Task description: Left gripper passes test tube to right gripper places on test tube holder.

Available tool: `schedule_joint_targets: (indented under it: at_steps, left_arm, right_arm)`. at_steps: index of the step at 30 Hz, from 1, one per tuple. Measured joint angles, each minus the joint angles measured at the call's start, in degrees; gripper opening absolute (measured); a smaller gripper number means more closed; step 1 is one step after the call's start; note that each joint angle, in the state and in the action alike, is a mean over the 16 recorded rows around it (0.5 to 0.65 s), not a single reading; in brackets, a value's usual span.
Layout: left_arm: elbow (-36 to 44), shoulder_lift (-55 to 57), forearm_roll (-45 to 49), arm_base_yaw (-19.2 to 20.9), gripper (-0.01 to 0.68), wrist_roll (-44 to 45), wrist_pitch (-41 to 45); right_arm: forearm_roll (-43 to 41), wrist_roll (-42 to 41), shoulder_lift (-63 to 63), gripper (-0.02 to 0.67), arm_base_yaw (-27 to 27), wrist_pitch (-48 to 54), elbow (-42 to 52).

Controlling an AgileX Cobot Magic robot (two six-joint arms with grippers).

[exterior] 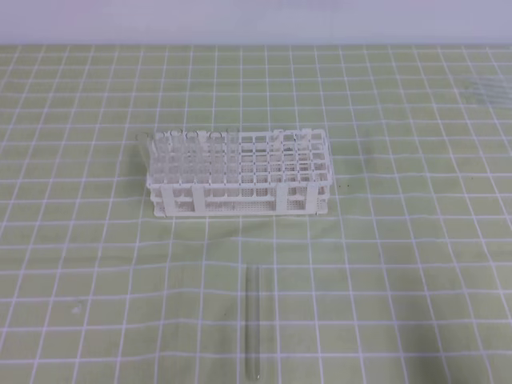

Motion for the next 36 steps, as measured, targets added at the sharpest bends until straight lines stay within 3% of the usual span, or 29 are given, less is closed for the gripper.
schedule_joint_targets:
  at_steps: [8,13,23,30,36]
  left_arm:
    - [-0.3,0.3,-0.5,0.0,0.000,-1.2,-0.5]
    - [-0.7,0.2,-1.0,0.0,0.000,-2.1,-1.0]
    - [-7.4,4.5,-2.4,0.0,0.000,-3.9,0.9]
    - [-18.3,16.6,-3.0,0.0,0.000,-2.7,12.0]
    - [-28.2,30.3,-7.4,0.0,0.000,4.6,24.5]
  right_arm:
    - [15.0,0.0,0.0,-0.002,0.0,-7.4,0.0]
    - [18.6,-0.1,0.1,-0.002,0.0,-6.7,-0.6]
    - [15.4,-0.2,9.9,-0.002,0.0,5.0,-11.3]
    - [9.8,-0.2,25.8,-0.002,0.0,18.3,-24.6]
    - [6.3,-0.2,37.9,-0.002,0.0,27.0,-32.0]
